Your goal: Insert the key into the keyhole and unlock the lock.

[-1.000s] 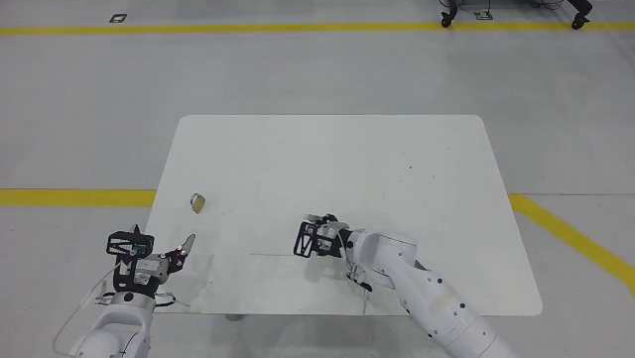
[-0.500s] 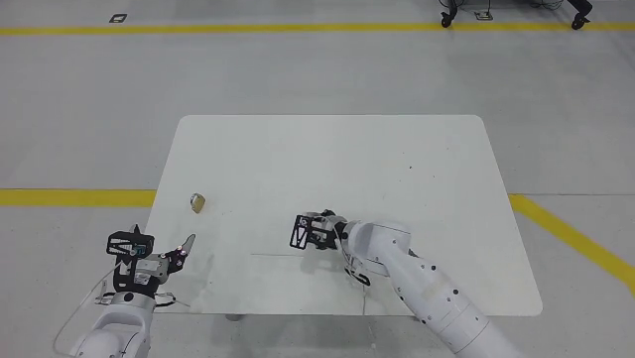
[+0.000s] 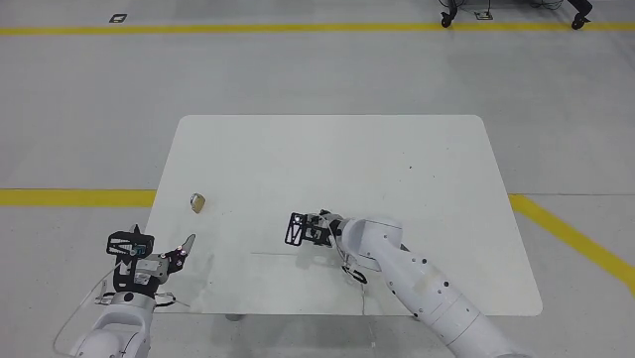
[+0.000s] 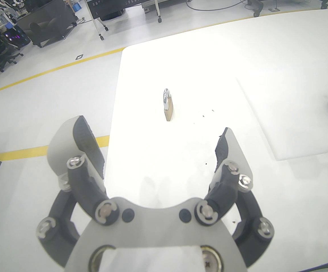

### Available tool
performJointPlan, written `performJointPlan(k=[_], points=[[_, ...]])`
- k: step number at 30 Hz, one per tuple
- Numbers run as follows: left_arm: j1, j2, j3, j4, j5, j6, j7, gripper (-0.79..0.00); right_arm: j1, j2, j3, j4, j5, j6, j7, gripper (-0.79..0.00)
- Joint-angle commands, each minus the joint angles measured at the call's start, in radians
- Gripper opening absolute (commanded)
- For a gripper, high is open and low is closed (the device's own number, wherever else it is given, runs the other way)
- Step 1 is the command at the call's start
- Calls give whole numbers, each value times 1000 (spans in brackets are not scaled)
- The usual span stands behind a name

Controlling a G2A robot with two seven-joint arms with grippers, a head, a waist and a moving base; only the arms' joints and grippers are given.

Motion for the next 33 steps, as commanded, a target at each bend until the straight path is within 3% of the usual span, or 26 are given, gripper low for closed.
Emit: performJointPlan(k=[1, 12, 21, 25, 33], points=[[0, 0, 0, 0, 0, 0, 0, 0, -1, 0, 3, -10, -3, -4, 6, -785], [0, 0, 0, 0, 0, 0, 0, 0, -75, 29, 96, -173, -7, -17, -29, -785], [0, 0, 0, 0, 0, 0, 0, 0, -223, 65, 351, -287, 346, -17, -218, -785], [0, 0, 0, 0, 0, 0, 0, 0, -235, 66, 398, -268, 522, -20, -190, -785], [0, 0, 0, 0, 0, 0, 0, 0, -236, 66, 398, -268, 538, -18, -182, -785]])
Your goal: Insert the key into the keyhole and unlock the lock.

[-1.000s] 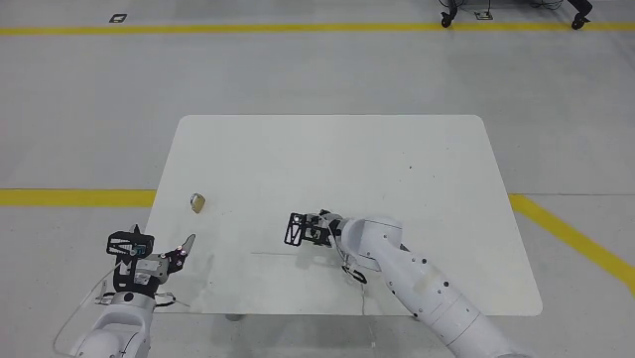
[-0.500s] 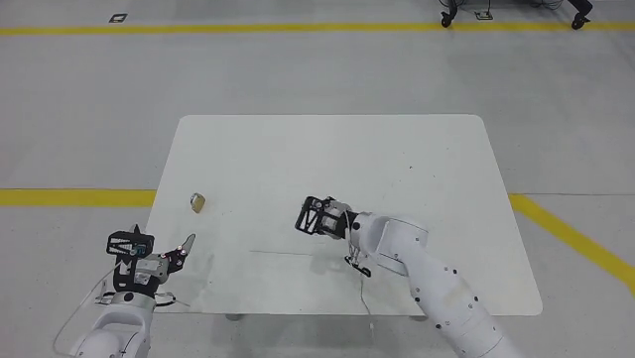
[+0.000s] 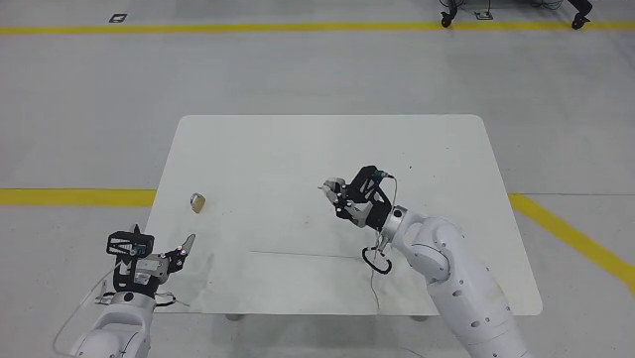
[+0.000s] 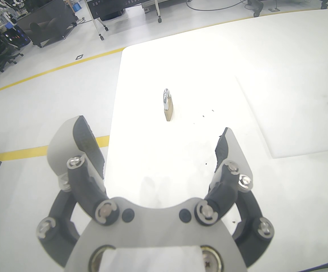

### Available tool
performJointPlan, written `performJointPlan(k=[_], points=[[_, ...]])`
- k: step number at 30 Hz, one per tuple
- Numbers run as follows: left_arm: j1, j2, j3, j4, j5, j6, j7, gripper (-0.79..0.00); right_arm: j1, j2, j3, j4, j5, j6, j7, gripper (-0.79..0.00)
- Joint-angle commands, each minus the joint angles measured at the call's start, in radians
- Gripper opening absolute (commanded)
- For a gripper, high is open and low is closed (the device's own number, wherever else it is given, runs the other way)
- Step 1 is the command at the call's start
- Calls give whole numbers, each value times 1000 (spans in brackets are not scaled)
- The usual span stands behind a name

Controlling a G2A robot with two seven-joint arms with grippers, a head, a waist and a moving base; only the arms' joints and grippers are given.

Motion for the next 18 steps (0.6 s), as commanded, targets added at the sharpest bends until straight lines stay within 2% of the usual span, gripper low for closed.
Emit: performJointPlan(k=[1, 10, 11, 12, 13, 14, 16, 18], points=[[0, 0, 0, 0, 0, 0, 0, 0, 0, 0, 0, 0, 1, 0, 0, -785], [0, 0, 0, 0, 0, 0, 0, 0, 0, 0, 0, 0, 1, 0, 0, -785], [0, 0, 0, 0, 0, 0, 0, 0, -8, -2, -5, 2, 42, -16, -21, -785], [2, -2, 5, -3, -39, -15, -4, 0, -11, -7, -18, 22, 162, -105, -87, -785], [11, -4, 10, -11, -155, -80, -31, 0, 4, -9, -18, 68, 201, -143, -109, -785], [13, -4, -7, -13, -258, -132, -66, 0, 24, -10, -20, 102, 193, -129, -105, -785], [0, -4, -42, -7, -408, -183, -141, 0, 45, -19, -42, 135, 243, -133, -141, -785], [-23, -5, -56, -9, -660, -245, -273, 0, 58, -24, -48, 165, 276, -147, -179, -785]])
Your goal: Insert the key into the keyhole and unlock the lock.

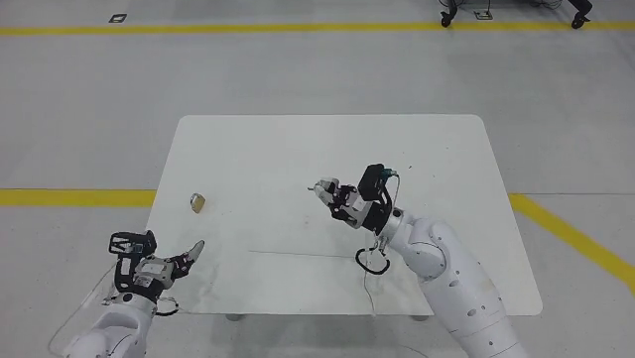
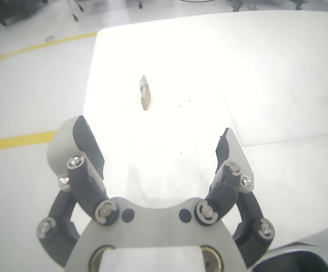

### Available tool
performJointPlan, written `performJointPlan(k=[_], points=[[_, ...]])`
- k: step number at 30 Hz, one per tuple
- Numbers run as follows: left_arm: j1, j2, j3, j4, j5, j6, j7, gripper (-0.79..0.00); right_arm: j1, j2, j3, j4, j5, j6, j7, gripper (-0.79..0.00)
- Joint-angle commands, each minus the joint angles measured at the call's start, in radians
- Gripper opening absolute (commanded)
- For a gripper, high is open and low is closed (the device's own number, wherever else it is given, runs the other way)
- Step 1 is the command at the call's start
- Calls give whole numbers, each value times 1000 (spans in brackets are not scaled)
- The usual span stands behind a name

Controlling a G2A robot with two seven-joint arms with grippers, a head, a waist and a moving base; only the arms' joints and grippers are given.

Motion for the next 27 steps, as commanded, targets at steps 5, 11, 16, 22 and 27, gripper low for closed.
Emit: performJointPlan(k=[5, 11, 16, 22, 27], points=[[-25, 0, -19, 4, -390, -39, -159, 0, -1, -4, 0, 36, 84, -17, -43, -785], [-11, -8, 2, -16, -575, -109, -135, 0, -1, -4, 0, 36, 84, -17, -43, -785], [-38, -10, 36, 27, -989, -273, -270, 0, 42, -11, -31, 65, 129, 10, 42, -785], [-153, -8, 78, 128, -1300, -336, -455, 0, 115, -29, -101, 95, 261, -82, 110, -785], [-245, -9, 122, 251, -1469, -316, -585, 0, 145, -39, -139, 115, 320, -110, 146, -785]])
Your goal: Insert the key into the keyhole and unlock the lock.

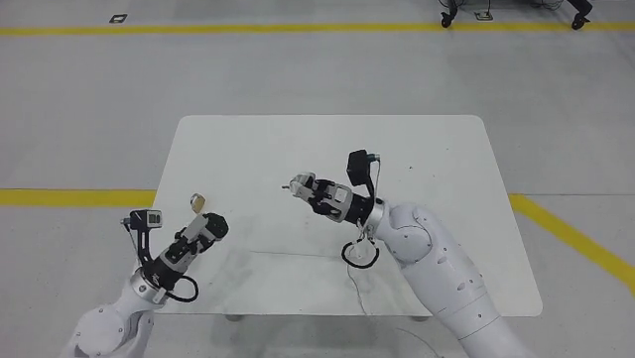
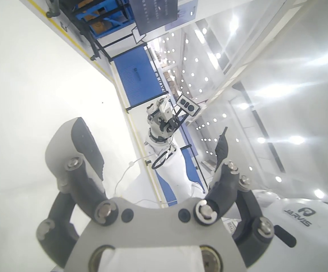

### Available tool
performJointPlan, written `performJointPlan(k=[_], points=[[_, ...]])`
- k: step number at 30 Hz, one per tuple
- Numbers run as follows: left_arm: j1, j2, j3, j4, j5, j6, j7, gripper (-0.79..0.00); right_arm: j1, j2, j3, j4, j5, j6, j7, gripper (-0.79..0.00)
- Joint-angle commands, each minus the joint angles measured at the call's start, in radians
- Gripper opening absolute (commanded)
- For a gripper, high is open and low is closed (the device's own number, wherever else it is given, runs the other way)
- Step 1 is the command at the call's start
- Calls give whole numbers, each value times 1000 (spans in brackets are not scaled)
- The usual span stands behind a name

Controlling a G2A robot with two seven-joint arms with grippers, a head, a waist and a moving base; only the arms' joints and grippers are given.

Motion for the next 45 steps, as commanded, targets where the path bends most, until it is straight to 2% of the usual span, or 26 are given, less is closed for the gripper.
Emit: performJointPlan(k=[1, 3, 4, 5, 6, 7, 8, 13, 18, 31, 36, 41, 44, 45], points=[[-48, 0, 26, 67, -125, 61, -101, 0, 8, -4, -15, 11, 24, -11, 14, -785], [-83, 0, 38, 119, -211, 92, -189, -28, 18, -7, -31, 23, 34, -8, 36, -785], [-97, 0, 44, 140, -233, 88, -232, -95, 25, -9, -39, 29, 34, 0, 51, -785], [-106, 0, 53, 157, -250, 84, -273, -231, 30, -11, -46, 34, 36, 10, 61, -785], [-116, 0, 58, 173, -257, 77, -302, -283, 34, -12, -52, 37, 39, 18, 71, -785], [-125, 0, 60, 186, -256, 66, -317, -376, 39, -13, -57, 39, 40, 25, 80, -785], [-132, 0, 63, 193, -258, 52, -328, -403, 43, -14, -60, 40, 37, 34, 87, -785], [-143, 1, 66, 186, -157, -42, -304, -446, 48, -20, -85, 38, 45, 47, 116, -785], [-144, 1, 81, 160, -87, -72, -275, -456, 58, -26, -104, 31, 50, 55, 136, -785], [-142, 2, 100, 143, -14, -96, -198, -523, 77, -41, -154, 50, 104, 39, 193, -785], [-141, 3, 107, 140, 4, -100, -180, -613, 88, -46, -166, 67, 125, 34, 210, -785], [-145, 2, 118, 143, 44, -101, -144, -619, 92, -47, -168, 81, 137, 24, 217, -785], [-147, 1, 128, 143, 54, -103, -131, -653, 94, -48, -170, 87, 141, 26, 224, -785], [-148, 1, 131, 144, 57, -104, -127, -690, 94, -49, -170, 91, 143, 28, 229, -785]])
